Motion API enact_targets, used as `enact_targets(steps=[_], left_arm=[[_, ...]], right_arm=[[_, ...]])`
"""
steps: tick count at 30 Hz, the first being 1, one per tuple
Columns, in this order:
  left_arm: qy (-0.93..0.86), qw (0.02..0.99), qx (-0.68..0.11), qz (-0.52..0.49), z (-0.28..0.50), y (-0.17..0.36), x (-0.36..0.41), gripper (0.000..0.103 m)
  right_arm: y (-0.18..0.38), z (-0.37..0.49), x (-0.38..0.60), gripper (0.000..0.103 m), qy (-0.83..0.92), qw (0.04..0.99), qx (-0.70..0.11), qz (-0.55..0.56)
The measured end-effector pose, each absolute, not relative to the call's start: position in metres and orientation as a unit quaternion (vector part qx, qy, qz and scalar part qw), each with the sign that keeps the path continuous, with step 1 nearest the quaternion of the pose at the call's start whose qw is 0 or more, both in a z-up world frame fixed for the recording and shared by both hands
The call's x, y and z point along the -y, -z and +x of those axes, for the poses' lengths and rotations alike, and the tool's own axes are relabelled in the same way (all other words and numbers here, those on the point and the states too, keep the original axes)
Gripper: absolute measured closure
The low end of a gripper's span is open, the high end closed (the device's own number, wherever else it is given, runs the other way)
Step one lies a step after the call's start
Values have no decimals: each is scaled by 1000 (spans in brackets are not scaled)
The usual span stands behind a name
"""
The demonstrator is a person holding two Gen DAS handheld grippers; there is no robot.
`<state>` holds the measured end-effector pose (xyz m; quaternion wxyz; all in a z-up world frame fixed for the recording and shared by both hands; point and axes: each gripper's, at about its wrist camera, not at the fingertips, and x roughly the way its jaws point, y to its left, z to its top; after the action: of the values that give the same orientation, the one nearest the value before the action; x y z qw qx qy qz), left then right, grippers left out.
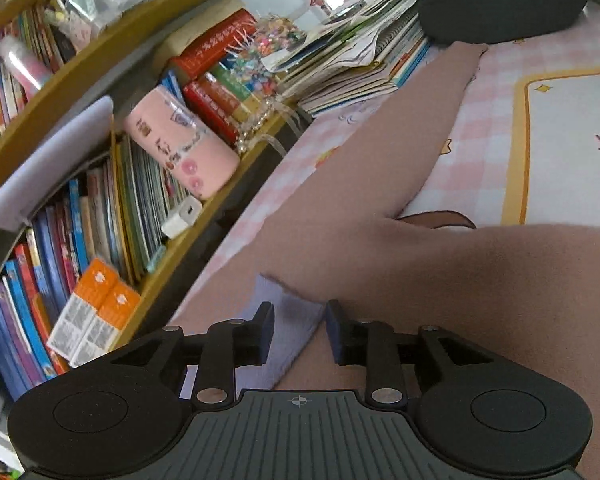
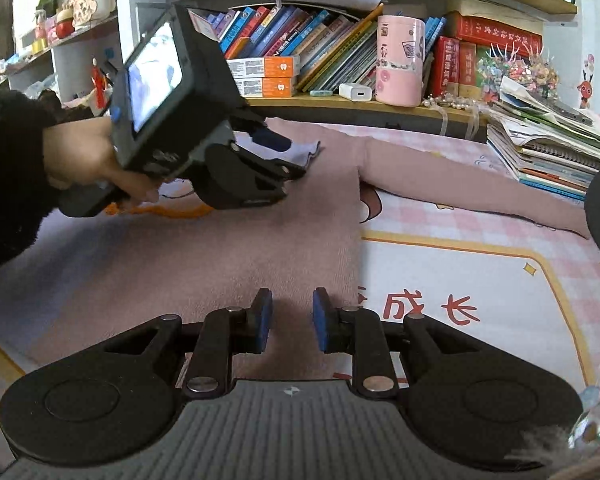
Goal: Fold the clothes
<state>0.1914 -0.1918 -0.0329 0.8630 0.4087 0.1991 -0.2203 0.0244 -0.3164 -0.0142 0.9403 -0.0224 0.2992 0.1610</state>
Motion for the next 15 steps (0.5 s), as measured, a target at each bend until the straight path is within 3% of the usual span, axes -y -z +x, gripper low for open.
enact_targets(steps=[1,3,6,11,15], left_arm=[[218,863,-196,410,192,34,194,80],[214,868,-206,398,199,34,193,100],[195,890,-198,362,203,20,175,99],[144,950,-165,222,181,-63,64,99],[19,972,-169,163,147,-94,-57,99]], right_arm=[[14,25,316,82,-161,940,-300,-22],[14,25,316,82,-161,940,-301,-22],[13,24,315,82,-160,939,-302,-25],[14,24,315,81,-159,940,-300,-25],[15,22,315,81,-159,941,-298,-26]])
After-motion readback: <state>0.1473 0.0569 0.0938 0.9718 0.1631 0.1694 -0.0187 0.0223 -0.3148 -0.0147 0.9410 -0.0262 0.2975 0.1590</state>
